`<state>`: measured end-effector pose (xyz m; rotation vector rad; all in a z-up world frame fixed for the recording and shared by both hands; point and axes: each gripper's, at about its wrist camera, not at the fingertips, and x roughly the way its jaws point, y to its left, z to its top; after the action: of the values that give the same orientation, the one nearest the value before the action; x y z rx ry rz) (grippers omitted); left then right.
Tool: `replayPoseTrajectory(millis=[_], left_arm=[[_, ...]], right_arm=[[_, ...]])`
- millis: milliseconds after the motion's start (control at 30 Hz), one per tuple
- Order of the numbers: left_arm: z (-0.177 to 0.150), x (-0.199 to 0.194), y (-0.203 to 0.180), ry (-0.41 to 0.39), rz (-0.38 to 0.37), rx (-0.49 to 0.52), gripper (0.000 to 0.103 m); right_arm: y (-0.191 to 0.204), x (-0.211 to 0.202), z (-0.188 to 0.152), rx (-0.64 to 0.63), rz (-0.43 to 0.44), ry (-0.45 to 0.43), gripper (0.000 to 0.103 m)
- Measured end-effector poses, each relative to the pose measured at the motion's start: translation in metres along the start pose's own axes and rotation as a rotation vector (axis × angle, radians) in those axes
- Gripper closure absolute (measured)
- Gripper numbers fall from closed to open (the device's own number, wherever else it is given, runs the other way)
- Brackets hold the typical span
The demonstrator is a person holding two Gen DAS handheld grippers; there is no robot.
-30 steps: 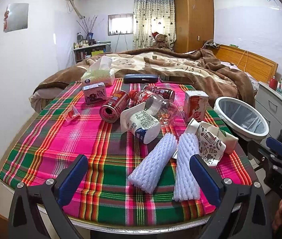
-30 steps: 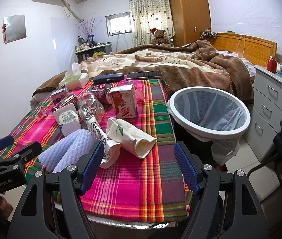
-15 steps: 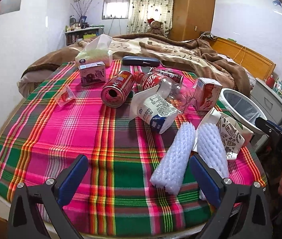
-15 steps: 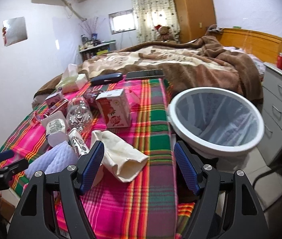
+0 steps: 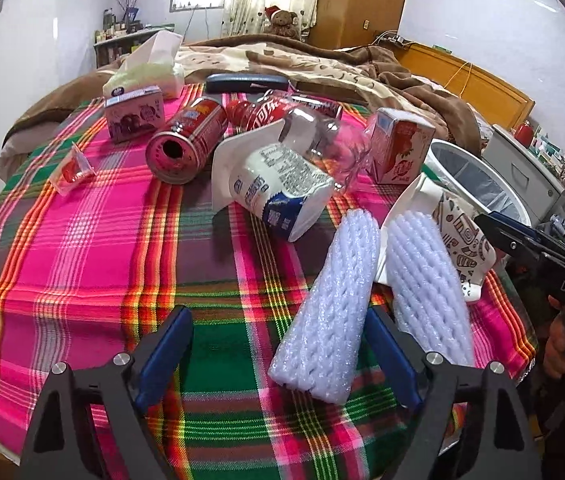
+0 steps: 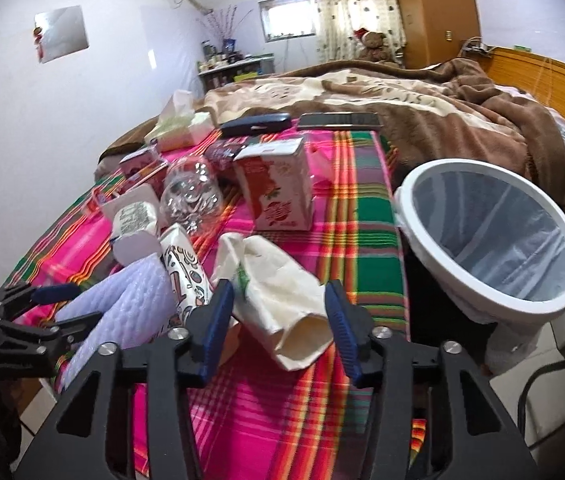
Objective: Collect trash
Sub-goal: 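Grasp the crumpled white paper with the right tool while the left tool grasps a white foam net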
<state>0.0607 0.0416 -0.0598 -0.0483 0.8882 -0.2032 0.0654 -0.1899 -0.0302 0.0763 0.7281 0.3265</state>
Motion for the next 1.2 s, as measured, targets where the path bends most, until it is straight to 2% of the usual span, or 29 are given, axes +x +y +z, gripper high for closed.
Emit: replayPoseTrajectory(millis=[133,267,400,467,567,767,967,1033,1100,1200], left_arm=[[0.003,0.000,0.004,-0.009,-0.008,-0.023,0.027],[0.005,0.001,0.007,-0.008,-0.019,-0.039,0.029],[0.008,0.001,0.006,-0.007,-0.063,-0.043,0.037],[0.009,0.002,0.003,-0.005,-0.077,-0.033,0.038],[0.012,0.006,0.000,-0.001,-0.074,-0.001,0.045],[0.020,0.016,-0.005,0.015,-0.071,0.059,0.045],[0.023,0.020,-0.007,0.017,-0.058,0.068,0.045],[0.023,0.019,-0.007,0.016,-0.059,0.067,0.050],[0.022,0.018,-0.007,0.013,-0.071,0.061,0.065],[0.022,0.016,-0.004,0.007,-0.086,0.038,0.073]], right_arm=[[0.001,-0.001,-0.001,-0.008,0.028,0.007,0.078],[0.005,0.000,-0.002,-0.024,0.045,0.012,0.085],[0.001,-0.001,-0.001,0.004,0.040,0.002,0.094],[-0.002,-0.003,-0.001,0.018,0.025,-0.005,0.094],[-0.007,-0.004,-0.001,0.037,0.016,-0.008,0.094],[-0.006,-0.001,-0.002,0.033,0.030,0.003,0.094],[-0.007,0.000,-0.004,0.046,0.034,0.000,0.094],[-0.008,-0.001,-0.004,0.049,0.038,0.000,0.094],[-0.008,-0.001,-0.005,0.050,0.039,-0.001,0.094],[-0.009,-0.001,-0.005,0.050,0.034,-0.003,0.094]])
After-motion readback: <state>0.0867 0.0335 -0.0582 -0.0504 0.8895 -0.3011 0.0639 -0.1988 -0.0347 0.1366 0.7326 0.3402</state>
